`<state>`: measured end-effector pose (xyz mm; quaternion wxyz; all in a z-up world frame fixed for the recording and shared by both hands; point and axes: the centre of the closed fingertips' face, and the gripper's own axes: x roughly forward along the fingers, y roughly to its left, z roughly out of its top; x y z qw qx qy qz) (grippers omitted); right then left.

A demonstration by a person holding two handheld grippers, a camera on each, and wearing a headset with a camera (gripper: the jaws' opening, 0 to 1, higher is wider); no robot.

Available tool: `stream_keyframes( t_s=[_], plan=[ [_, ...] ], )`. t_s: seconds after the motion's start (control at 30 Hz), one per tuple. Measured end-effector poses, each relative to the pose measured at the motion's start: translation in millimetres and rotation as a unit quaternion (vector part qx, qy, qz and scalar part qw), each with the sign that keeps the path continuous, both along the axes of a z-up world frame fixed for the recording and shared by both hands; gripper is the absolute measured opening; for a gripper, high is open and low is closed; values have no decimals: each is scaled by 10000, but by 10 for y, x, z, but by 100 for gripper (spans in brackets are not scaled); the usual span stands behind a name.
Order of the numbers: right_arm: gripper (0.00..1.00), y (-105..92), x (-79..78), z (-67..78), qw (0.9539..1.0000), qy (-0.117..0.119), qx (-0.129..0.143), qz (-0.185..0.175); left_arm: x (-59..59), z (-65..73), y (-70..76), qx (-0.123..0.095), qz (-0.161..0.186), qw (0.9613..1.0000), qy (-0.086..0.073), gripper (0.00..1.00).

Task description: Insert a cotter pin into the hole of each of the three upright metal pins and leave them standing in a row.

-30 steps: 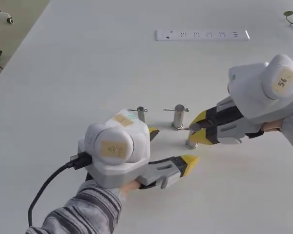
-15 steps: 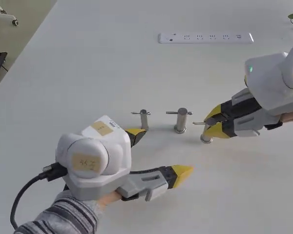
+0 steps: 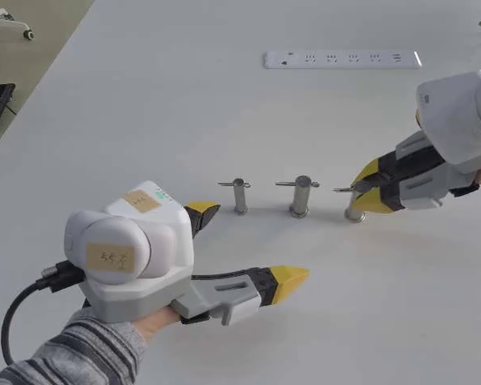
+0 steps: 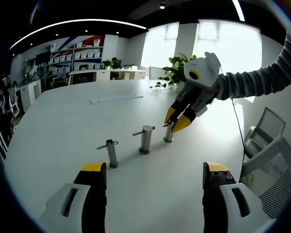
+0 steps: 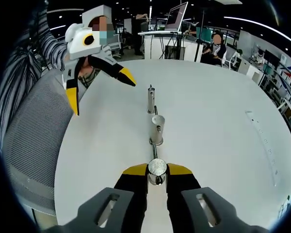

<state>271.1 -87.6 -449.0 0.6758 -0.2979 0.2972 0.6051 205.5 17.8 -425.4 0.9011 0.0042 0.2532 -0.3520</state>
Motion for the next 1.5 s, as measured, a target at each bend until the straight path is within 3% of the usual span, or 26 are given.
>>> stream_keyframes(
  t_s=[0.47, 1.0, 1.2, 1.23, 1.3, 1.4, 1.5],
  plan=[
    [8, -22, 104, -52, 10000, 17, -15, -51, 58, 41, 163, 26, 269, 9996, -7, 90],
    [9, -54, 137, -83, 9998, 181, 13, 30, 110, 79, 239, 78, 385, 9992, -71, 91],
    [9, -56, 134, -90, 9999, 123, -34, 53, 100, 74, 217, 81, 343, 9994, -60, 91],
    [9, -67, 134, -111, 9999, 56, -121, 94, 97, 74, 214, 90, 336, 9994, -68, 91],
    [9, -145, 132, -213, 9980, -140, -543, 278, 91, 69, 211, 100, 336, 9994, -57, 91],
    [9, -89, 118, -248, 9992, -112, -340, 169, 89, 67, 218, 115, 344, 9993, -50, 91],
    [10, -84, 109, -227, 9994, -117, -311, 110, 89, 66, 238, 126, 360, 9993, -44, 91]
  ],
)
